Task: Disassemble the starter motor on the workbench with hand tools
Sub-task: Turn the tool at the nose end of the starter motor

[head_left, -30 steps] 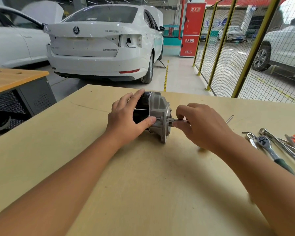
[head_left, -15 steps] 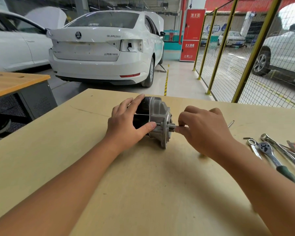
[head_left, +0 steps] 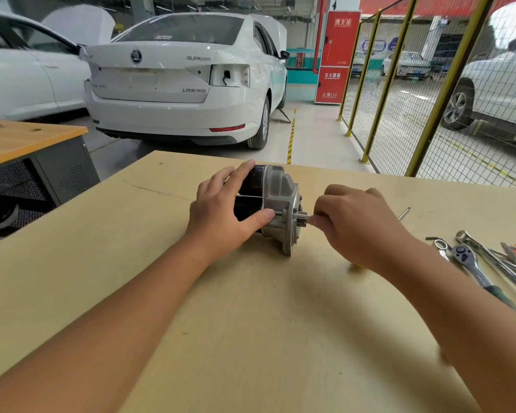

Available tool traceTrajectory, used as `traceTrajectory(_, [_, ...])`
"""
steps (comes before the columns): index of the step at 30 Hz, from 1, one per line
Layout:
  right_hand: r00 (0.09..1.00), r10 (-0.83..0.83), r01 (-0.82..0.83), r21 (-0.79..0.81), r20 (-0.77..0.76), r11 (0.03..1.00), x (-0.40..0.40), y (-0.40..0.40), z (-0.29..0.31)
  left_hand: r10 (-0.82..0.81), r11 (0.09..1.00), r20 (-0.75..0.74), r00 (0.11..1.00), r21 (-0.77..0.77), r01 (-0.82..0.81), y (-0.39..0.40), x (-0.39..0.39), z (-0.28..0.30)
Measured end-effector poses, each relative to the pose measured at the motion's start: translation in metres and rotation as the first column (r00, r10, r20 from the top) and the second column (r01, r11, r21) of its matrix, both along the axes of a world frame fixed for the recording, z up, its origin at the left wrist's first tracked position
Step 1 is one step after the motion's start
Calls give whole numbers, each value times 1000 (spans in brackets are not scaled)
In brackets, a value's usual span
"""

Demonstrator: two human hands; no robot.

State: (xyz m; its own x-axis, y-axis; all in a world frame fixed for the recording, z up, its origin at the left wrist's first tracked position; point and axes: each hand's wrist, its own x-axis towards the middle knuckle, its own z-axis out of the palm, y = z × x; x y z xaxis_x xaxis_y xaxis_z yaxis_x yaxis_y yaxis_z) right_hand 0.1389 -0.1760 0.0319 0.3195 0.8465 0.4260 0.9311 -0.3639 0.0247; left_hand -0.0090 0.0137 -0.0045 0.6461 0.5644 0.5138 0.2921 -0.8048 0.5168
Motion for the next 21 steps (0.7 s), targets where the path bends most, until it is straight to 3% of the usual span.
traceTrajectory(2, [996, -38, 37, 6, 83, 999, -2, 0, 0, 1, 1000, -4, 1000, -2, -1, 0, 0, 0])
traceTrajectory(7, [997, -25, 24, 15, 70, 1000, -5, -1, 3, 4, 1000, -10, 1000, -5, -4, 0, 0, 1])
traceTrajectory(14, [988, 86, -80, 50, -129, 996, -7, -2, 5, 5, 1000, -9, 1000, 0, -5, 2, 1, -1])
traceTrajectory(21, [988, 95, -94, 13, -123, 995, 1, -1, 5, 5, 1000, -9, 1000, -2, -5, 1, 0, 0])
